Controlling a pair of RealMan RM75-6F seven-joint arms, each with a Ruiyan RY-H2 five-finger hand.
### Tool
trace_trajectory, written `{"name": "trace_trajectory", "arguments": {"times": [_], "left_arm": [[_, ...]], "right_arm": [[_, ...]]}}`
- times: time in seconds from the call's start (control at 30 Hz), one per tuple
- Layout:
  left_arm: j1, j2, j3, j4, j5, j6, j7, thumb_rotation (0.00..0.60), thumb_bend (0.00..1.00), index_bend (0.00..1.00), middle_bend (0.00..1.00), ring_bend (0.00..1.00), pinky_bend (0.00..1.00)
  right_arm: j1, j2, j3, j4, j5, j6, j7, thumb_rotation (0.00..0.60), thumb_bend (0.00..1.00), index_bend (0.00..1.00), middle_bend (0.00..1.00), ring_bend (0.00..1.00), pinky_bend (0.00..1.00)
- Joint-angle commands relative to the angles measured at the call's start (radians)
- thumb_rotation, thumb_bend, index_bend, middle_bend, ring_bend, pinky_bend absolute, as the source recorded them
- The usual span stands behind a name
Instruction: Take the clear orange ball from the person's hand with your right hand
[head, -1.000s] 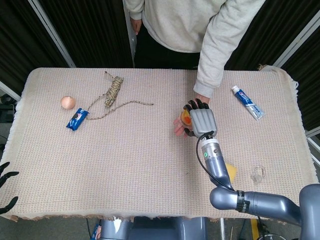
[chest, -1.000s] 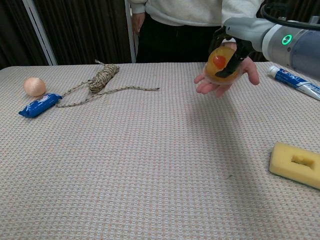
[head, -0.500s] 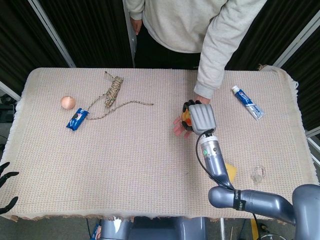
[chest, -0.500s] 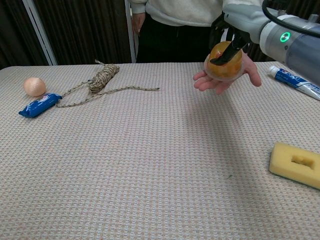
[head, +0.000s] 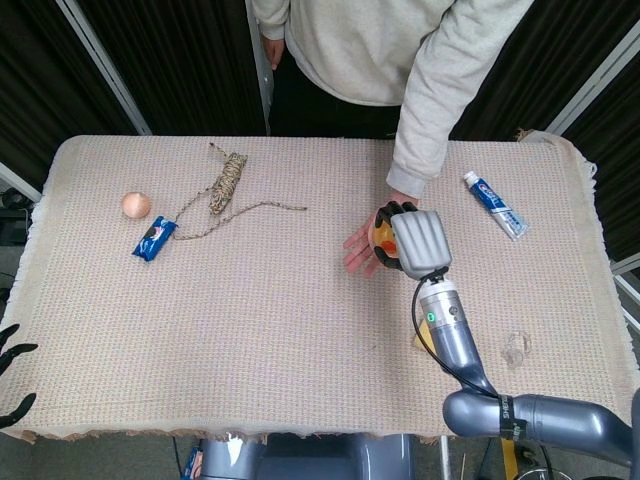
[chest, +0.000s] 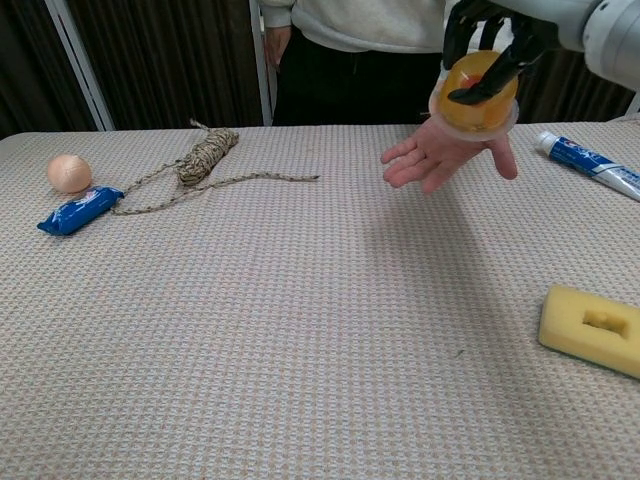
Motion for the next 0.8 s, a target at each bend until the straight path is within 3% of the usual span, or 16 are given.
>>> {"name": "trace_trajectory", "arguments": {"times": [0.03,0.2,0.4,0.63,0.8], "left_arm": [[0.000,0.000,0.000,0.000,0.000,0.000,0.001,0.600,0.36,0.21,0.00,0.00,0.00],[0.001,0.000,0.000,-0.002,0.000,0.002,0.007,0.600,0.36,0.21,0.00,0.00,0.00],[0.002,-0.001,-0.001,-0.004,-0.002,0.003,0.015,0.600,0.36,0.21,0.00,0.00,0.00],[0.003,-0.003,-0.002,-0.006,-0.004,0.004,0.019,0.600,0.36,0.21,0.00,0.00,0.00],[0.003,-0.003,-0.002,-0.005,-0.005,0.003,0.018,0.600,0.36,0.21,0.00,0.00,0.00]], "right_arm": [[-0.072,0.085,-0.038,-0.083,-0.050,0.034,0.041,0.600,0.31,0.70,0.56,0.51,0.66],[-0.173,0.174,-0.100,-0.110,-0.101,0.063,0.123,0.600,0.31,0.70,0.56,0.51,0.66],[-0.268,0.208,-0.162,-0.041,-0.103,0.051,0.233,0.600,0.31,0.70,0.56,0.51,0.66],[-0.304,0.123,-0.201,0.127,-0.073,0.025,0.237,0.600,0.31,0.70,0.56,0.51,0.66],[-0.307,0.047,-0.201,0.238,-0.042,-0.007,0.233,0.600,0.31,0.69,0.55,0.50,0.66]]}}
